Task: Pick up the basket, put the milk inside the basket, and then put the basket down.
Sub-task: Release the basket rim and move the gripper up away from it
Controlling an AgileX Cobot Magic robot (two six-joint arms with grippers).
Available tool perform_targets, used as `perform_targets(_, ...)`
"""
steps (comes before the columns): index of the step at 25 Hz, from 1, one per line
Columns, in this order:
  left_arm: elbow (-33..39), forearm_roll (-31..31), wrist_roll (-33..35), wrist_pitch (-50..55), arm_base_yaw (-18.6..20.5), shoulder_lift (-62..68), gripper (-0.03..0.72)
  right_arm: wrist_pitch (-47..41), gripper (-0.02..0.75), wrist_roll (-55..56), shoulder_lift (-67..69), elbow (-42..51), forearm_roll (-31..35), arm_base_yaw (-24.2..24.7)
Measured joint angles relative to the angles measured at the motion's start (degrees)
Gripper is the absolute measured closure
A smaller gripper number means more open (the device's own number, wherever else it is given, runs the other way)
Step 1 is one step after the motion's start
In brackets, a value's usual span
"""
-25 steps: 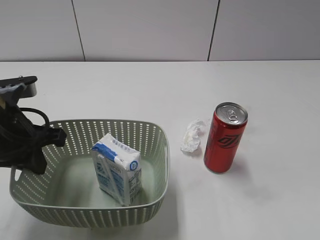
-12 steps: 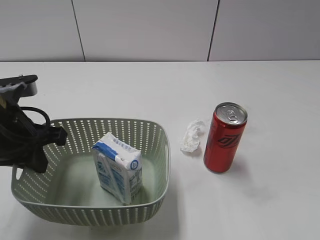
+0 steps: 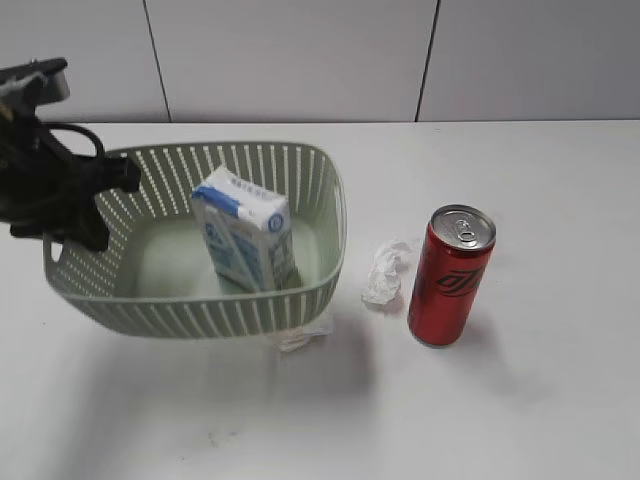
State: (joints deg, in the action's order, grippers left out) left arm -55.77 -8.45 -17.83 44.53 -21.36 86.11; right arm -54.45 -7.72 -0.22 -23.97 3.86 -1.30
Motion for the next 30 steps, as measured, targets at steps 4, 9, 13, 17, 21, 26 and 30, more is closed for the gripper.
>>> perform_targets(4,-9.1,1.7,0.0,2.7,1.4,5.1,0.681,0.0,0.155,0.0,0.0,0.0,0.0,0.0)
perform_targets(9,-20.1,2.4,0.2,4.7,1.6,14.3,0.681,0.0,0.155,0.0,0.0,0.0,0.0,0.0)
perform_targets(13,-30.5,2.2,0.2,7.6,1.6,23.4,0.681,0.0,0.155,0.0,0.0,0.0,0.0,0.0)
perform_targets(17,-40.6,1.9,0.2,10.6,1.6,32.3,0.681,0.0,0.155,0.0,0.0,0.0,0.0,0.0)
perform_targets(21,-47.8,1.6,0.2,11.7,1.6,39.5,0.681,0.0,0.155,0.0,0.0,0.0,0.0,0.0)
perform_targets(26,-51.1,0.3,0.2,11.9,1.6,44.8,0.681,0.0,0.155,0.0,0.0,0.0,0.0,0.0)
perform_targets(30,-51.3,-1.1,0.2,11.8,1.7,45.4,0.670,0.0,0.155,0.0,0.0,0.0,0.0,0.0)
